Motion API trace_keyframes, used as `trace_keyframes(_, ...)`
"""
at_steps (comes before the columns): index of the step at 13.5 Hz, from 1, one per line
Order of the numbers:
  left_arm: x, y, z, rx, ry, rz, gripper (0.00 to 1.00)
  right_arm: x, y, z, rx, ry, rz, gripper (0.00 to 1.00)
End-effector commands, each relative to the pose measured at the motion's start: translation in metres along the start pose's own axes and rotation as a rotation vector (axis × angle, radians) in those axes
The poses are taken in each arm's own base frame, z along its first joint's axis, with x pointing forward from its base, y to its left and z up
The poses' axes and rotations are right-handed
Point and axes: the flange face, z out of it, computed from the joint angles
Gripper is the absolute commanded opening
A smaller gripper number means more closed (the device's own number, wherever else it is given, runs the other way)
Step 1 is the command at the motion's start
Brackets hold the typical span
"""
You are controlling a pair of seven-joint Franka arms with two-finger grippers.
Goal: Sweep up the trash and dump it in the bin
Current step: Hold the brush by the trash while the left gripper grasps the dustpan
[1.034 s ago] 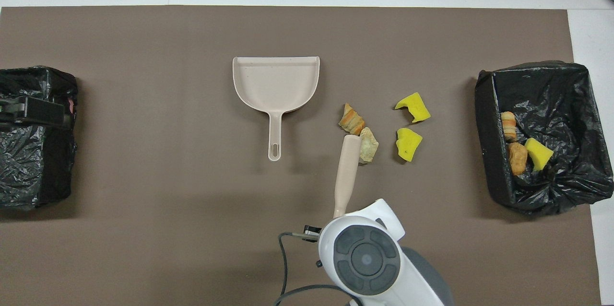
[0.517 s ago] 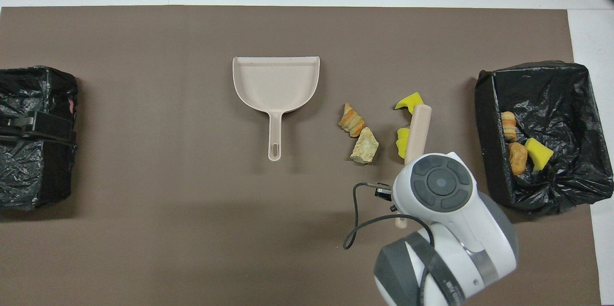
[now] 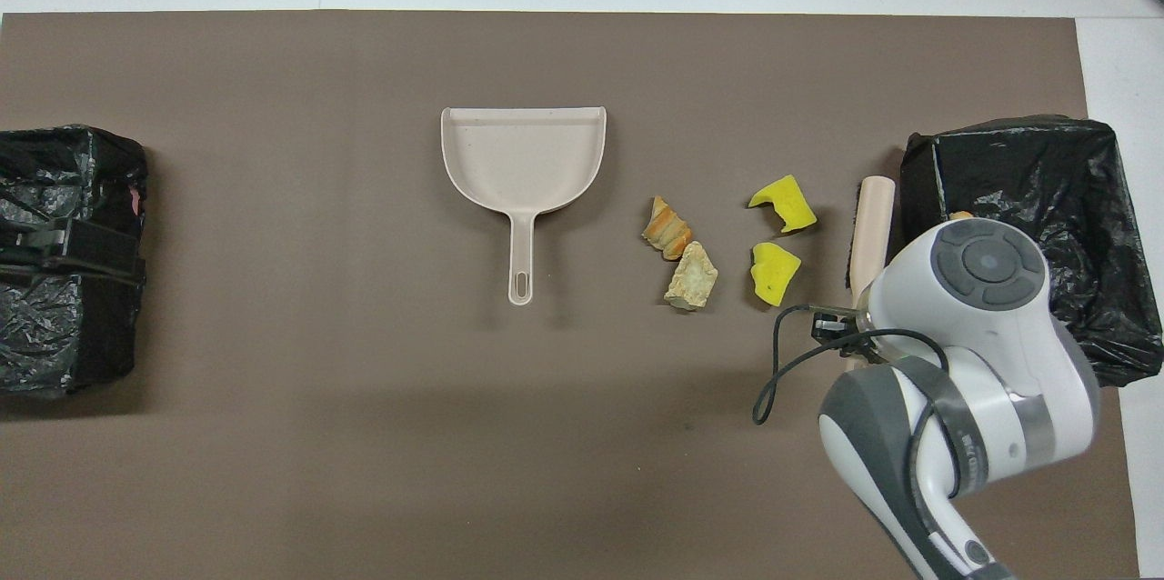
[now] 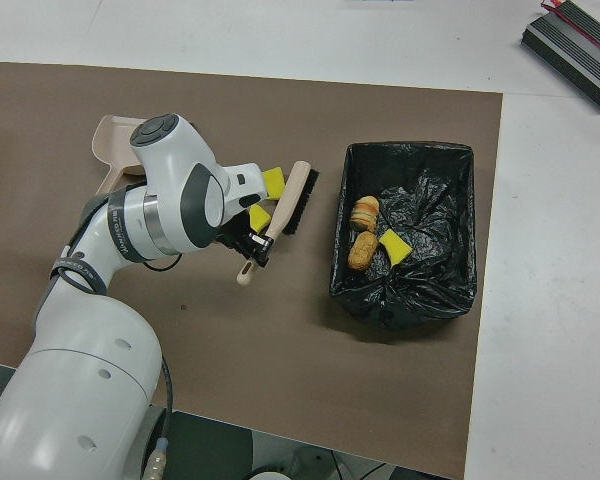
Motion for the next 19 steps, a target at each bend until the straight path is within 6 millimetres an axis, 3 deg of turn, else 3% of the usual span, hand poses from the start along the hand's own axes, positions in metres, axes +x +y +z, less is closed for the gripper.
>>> trace_keyframes(1, -0.008, 0.002, -0.001, 0.006, 0.0, 0.007, 1.0, 0.005, 0.005, 0.012, 0.001, -0.008, -0.042, 0.0)
trace_keyframes(3, -0.007, 0.002, -0.003, 0.005, 0.012, 0.014, 1.0, 0.016, -0.003, 0.028, 0.03, -0.006, -0.065, 0.0)
trace_keyframes(6, -0.005, 0.002, -0.003, 0.005, 0.024, 0.011, 1.0, 0.01, -0.028, 0.031, 0.094, -0.027, -0.077, 0.0)
trace_keyframes(7, -0.001, 0.008, -0.001, 0.004, 0.045, 0.013, 1.0, 0.004, -0.046, 0.034, 0.108, -0.036, -0.099, 0.0)
trace_keyframes(11, 0.027, 0.102, 0.051, -0.023, 0.157, -0.044, 1.0, 0.001, -0.082, 0.013, 0.147, -0.056, -0.11, 0.0)
trace_keyframes(14, 0.036, 0.169, 0.102, -0.035, 0.149, -0.052, 1.0, 0.006, -0.062, -0.021, 0.136, -0.077, -0.091, 0.0)
trace_keyframes(16, 0.047, 0.223, 0.157, -0.051, 0.149, -0.082, 1.0, -0.005, -0.048, -0.033, 0.114, -0.103, -0.089, 0.0)
trace_keyframes(18, 0.05, 0.265, 0.209, -0.049, 0.125, -0.073, 1.0, -0.012, -0.042, -0.033, 0.097, -0.129, -0.103, 0.0)
trace_keyframes(19, 0.042, 0.278, 0.226, -0.047, 0.121, -0.048, 1.0, -0.015, -0.038, -0.028, 0.096, -0.133, -0.13, 0.0)
